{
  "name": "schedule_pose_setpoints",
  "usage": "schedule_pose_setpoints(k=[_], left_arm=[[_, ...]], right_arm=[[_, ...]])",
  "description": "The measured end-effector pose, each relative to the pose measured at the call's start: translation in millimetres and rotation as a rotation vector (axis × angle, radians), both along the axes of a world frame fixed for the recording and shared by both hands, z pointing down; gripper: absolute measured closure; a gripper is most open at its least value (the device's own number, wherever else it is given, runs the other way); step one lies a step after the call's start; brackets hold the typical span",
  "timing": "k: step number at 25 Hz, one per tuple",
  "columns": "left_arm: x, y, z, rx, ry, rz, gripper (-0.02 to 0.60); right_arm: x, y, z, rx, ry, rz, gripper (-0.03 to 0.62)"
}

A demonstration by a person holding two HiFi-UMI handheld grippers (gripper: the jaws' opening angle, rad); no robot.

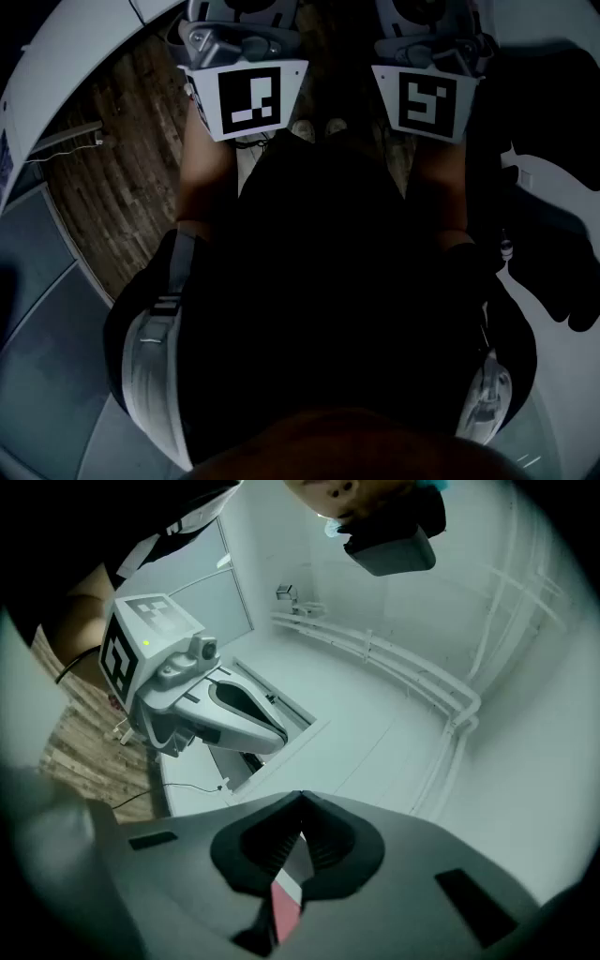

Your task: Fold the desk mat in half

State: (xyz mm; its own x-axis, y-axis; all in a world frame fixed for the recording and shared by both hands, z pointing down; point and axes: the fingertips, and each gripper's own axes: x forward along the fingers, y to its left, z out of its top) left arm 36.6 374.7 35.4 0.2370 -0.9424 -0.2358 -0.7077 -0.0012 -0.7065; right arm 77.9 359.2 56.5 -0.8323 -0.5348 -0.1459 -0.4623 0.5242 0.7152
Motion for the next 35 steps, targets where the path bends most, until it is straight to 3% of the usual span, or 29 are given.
schedule_pose_setpoints(k=[23,35], left_arm=[[1,1,-2,0.008,0.027,0.016,0.574],[-25,2,12,-0.031,0.069,0.052,0.574]], right_arm=[[-5,4,-5,0.015,-0.005,-0.02,0.565],[-26,0,11,0.002,0.032,0.046,0.565]])
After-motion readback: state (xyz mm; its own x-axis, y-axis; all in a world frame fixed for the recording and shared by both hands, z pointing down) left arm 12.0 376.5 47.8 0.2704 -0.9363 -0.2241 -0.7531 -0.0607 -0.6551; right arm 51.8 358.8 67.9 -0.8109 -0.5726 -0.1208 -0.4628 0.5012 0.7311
